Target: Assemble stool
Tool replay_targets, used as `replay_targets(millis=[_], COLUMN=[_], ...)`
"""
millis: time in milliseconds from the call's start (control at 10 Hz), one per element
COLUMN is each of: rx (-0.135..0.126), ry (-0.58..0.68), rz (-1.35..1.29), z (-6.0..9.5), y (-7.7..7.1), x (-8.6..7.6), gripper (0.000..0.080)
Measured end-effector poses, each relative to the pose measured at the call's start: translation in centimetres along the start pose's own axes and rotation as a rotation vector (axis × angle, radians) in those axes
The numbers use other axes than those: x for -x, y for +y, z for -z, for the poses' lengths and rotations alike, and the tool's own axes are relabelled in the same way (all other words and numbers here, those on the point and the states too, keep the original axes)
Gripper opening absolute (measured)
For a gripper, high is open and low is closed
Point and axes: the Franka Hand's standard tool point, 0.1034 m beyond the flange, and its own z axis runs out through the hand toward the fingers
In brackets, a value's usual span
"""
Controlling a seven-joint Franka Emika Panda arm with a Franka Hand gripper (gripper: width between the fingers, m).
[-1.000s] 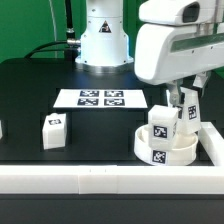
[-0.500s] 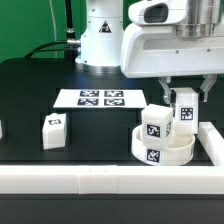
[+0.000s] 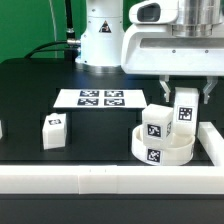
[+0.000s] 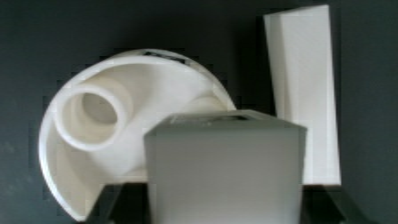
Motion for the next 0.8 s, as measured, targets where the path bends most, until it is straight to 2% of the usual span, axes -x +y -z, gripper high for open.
replay_targets(millis=[200, 300, 600, 800], rx=[-0.001, -0.011, -0.063, -0.084], ry=[-0.001, -0.003, 0.002, 0.0], rz=[-0.1, -0.2, -0.478, -0.636], z=[-0.01, -0.03, -0.03, -0.05], y=[-0.06, -0.13, -0.24, -0.28], x=[0.04, 0.07, -0.24, -0.39], gripper=[0.034, 0.034, 0.034, 0.034])
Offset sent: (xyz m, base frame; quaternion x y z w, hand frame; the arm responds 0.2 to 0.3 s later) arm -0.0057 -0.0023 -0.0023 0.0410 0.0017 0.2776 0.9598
